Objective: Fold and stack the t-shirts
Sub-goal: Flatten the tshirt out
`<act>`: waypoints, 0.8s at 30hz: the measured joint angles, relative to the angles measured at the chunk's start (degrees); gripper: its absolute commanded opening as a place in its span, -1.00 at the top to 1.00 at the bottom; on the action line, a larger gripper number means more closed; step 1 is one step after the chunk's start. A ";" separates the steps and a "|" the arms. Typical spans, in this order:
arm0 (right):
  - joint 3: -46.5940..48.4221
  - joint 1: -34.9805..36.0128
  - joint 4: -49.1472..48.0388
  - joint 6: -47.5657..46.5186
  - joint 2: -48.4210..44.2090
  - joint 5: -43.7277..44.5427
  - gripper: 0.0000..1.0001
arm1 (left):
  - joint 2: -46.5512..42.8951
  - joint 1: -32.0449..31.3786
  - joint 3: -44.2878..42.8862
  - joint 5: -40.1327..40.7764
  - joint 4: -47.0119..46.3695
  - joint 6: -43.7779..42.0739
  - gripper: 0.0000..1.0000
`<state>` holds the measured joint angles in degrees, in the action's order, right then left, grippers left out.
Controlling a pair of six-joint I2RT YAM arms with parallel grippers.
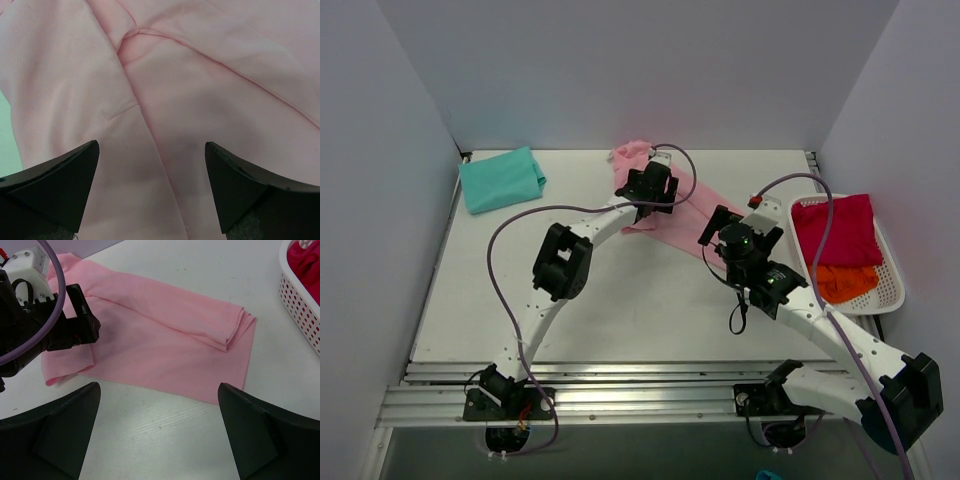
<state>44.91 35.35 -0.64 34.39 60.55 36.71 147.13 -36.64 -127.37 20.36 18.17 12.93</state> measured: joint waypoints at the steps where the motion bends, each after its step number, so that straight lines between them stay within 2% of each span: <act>1: 0.00 0.00 0.00 0.00 0.00 0.00 -0.99 | 0.20 0.00 -0.11 0.02 0.39 0.33 -0.80; 7: -0.02 0.00 0.00 -0.04 0.00 0.00 -1.00 | 1.95 0.17 -3.37 0.22 3.04 1.68 -0.60; 19: -0.02 0.00 0.00 -0.13 0.00 0.00 -1.00 | 5.55 1.25 -10.34 0.48 8.96 4.13 -0.52; 24: -0.02 0.00 0.00 -0.13 0.00 0.00 -1.00 | 7.39 1.62 -14.12 0.42 11.58 4.98 -0.39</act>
<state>44.88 35.35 -0.64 34.26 60.55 36.71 154.52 -35.03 -141.49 20.78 29.76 17.91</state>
